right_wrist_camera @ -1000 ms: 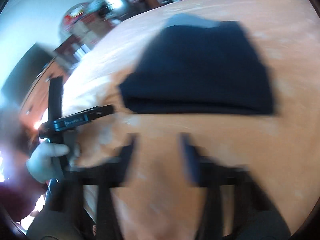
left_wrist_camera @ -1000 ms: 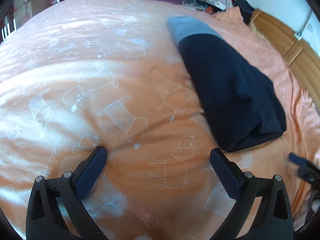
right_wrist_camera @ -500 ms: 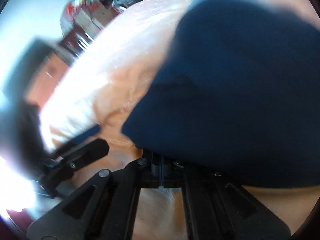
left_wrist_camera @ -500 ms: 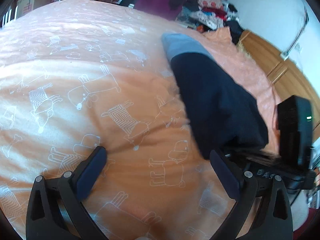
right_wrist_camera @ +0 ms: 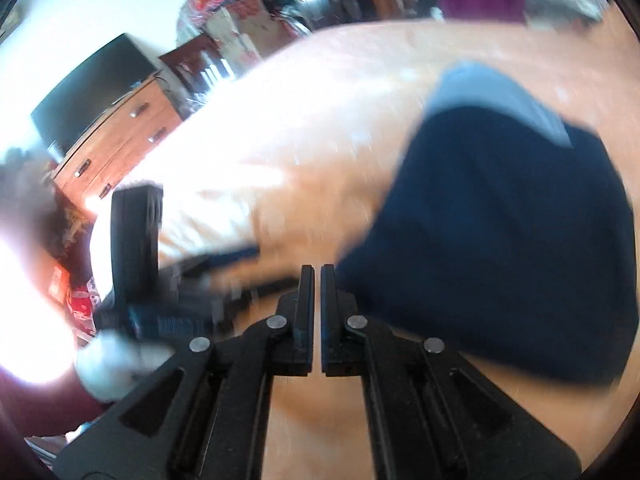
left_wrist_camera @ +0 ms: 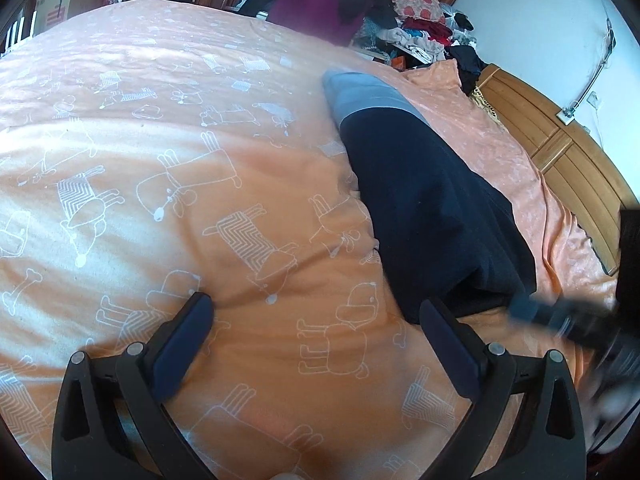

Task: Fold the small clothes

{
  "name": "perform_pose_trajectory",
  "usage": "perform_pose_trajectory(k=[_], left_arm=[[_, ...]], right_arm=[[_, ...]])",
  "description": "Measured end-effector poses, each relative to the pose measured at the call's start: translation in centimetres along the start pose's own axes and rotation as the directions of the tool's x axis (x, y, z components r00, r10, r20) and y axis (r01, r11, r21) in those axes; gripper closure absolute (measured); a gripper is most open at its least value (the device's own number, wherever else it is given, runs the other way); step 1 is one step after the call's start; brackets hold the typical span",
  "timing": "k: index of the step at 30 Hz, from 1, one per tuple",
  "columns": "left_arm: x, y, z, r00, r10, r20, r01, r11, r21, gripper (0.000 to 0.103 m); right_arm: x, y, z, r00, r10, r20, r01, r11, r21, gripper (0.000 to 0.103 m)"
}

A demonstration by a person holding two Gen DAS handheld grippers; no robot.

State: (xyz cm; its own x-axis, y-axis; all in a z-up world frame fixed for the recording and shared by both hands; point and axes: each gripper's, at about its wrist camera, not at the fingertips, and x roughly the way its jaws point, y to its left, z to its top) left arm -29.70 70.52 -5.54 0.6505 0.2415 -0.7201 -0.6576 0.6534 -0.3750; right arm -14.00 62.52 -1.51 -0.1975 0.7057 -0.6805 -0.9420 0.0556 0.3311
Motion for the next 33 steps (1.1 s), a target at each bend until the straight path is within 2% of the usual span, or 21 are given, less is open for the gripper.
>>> perform_pose_trajectory(k=[1, 2, 5, 8, 10, 11, 13, 14, 15, 16, 17, 18, 21, 25, 26, 28, 29, 30, 31, 32, 33], left_arm=[[0.0, 0.0, 0.0, 1.000, -0.001, -0.001, 0.001, 1.000, -0.001, 0.000], [0.1, -0.1, 0.0, 1.000, 0.000, -0.003, 0.000, 1.000, 0.000, 0.000], [0.2, -0.1, -0.1, 1.000, 0.002, -0.005, -0.002, 1.000, 0.003, 0.000], [0.2, -0.1, -0.1, 1.000, 0.000, 0.000, 0.000, 1.000, 0.004, 0.000], [0.3, -0.1, -0.1, 1.000, 0.003, 0.000, -0.003, 1.000, 0.006, 0.000], [0.3, -0.1, 0.0, 1.000, 0.004, -0.001, -0.004, 1.000, 0.006, 0.000], [0.2, -0.1, 0.0, 1.000, 0.001, 0.001, -0.001, 1.000, 0.006, 0.000], [0.2, 0.0, 0.0, 1.000, -0.002, 0.001, 0.002, 1.000, 0.004, 0.000], [0.2, 0.0, 0.0, 1.000, -0.001, 0.001, 0.001, 1.000, 0.004, 0.000], [0.3, 0.0, 0.0, 1.000, 0.001, 0.000, -0.001, 1.000, 0.006, 0.000], [0.3, 0.0, 0.0, 1.000, 0.006, 0.000, -0.006, 1.000, 0.009, 0.000], [0.2, 0.0, 0.0, 1.000, 0.007, 0.000, -0.007, 1.000, 0.009, 0.000], [0.0, 0.2, 0.1, 1.000, 0.000, -0.005, 0.000, 1.000, 0.000, 0.000], [-0.3, 0.3, 0.3, 1.000, -0.012, -0.012, 0.012, 1.000, -0.011, 0.000], [-0.4, 0.4, 0.2, 1.000, -0.013, -0.012, 0.013, 1.000, -0.011, 0.000], [-0.4, 0.3, 0.1, 1.000, -0.010, -0.010, 0.010, 1.000, -0.009, 0.000], [-0.4, 0.3, 0.1, 1.000, -0.007, -0.010, 0.007, 1.000, -0.006, 0.000], [-0.3, 0.2, 0.1, 1.000, -0.004, -0.011, 0.004, 1.000, -0.003, 0.000], [-0.3, 0.2, 0.0, 1.000, 0.001, -0.012, -0.001, 1.000, 0.000, 0.000], [-0.3, 0.1, 0.0, 1.000, 0.004, -0.013, -0.004, 1.000, 0.003, 0.000], [-0.3, 0.1, 0.0, 1.000, 0.004, -0.014, -0.004, 1.000, 0.003, 0.000]], right_arm=[[0.7, -0.1, 0.5, 1.000, -0.010, -0.010, 0.010, 1.000, -0.015, 0.102], [2.5, -0.7, 0.7, 0.997, -0.045, -0.068, 0.042, 0.998, -0.045, 0.102], [4.8, -3.2, -1.1, 0.974, -0.153, -0.169, 0.143, 0.987, -0.072, 0.103], [4.1, -5.4, -2.2, 0.979, -0.111, -0.171, 0.110, 0.994, -0.019, 0.103], [3.7, -5.4, -2.1, 0.983, -0.096, -0.160, 0.094, 0.995, -0.019, 0.103], [2.7, -5.3, -1.9, 0.988, -0.070, -0.134, 0.070, 0.998, -0.010, 0.103], [0.6, -5.2, -1.9, 0.994, -0.069, -0.082, 0.068, 0.998, -0.015, 0.102], [-0.3, -5.2, -1.7, 0.996, -0.076, -0.051, 0.075, 0.997, -0.018, 0.094], [-1.0, -5.2, -1.6, 0.996, -0.080, -0.027, 0.079, 0.997, -0.016, 0.082], [-1.2, -5.2, -1.9, 0.996, -0.087, -0.023, 0.087, 0.996, -0.019, 0.075], [-0.8, -5.4, -1.9, 0.996, -0.086, -0.031, 0.085, 0.996, -0.017, 0.063], [0.2, -5.8, -2.5, 0.995, -0.078, -0.060, 0.077, 0.997, -0.006, 0.057], [2.4, -6.6, -3.9, 0.993, -0.055, -0.106, 0.059, 0.998, 0.027, 0.051], [0.5, -6.5, -3.1, 0.994, -0.013, -0.106, 0.018, 0.999, 0.048, 0.047], [-0.7, -6.3, -3.3, 0.996, -0.033, -0.087, 0.035, 0.999, 0.020, 0.047], [-1.7, -7.1, -3.7, 0.995, -0.083, -0.063, 0.085, 0.996, 0.019, 0.049], [-2.0, -8.4, -4.2, 0.991, -0.109, -0.071, 0.113, 0.993, 0.045, 0.053], [-2.0, -10.1, -5.0, 0.984, -0.152, -0.096, 0.158, 0.986, 0.060, 0.079], [-2.2, -11.3, -5.5, 0.979, -0.176, -0.099, 0.183, 0.981, 0.066, 0.093], [-2.4, -12.0, -5.7, 0.979, -0.181, -0.099, 0.189, 0.979, 0.079, 0.103], [-3.0, -13.1, -5.7, 0.985, -0.143, -0.094, 0.154, 0.981, 0.121, 0.103]])
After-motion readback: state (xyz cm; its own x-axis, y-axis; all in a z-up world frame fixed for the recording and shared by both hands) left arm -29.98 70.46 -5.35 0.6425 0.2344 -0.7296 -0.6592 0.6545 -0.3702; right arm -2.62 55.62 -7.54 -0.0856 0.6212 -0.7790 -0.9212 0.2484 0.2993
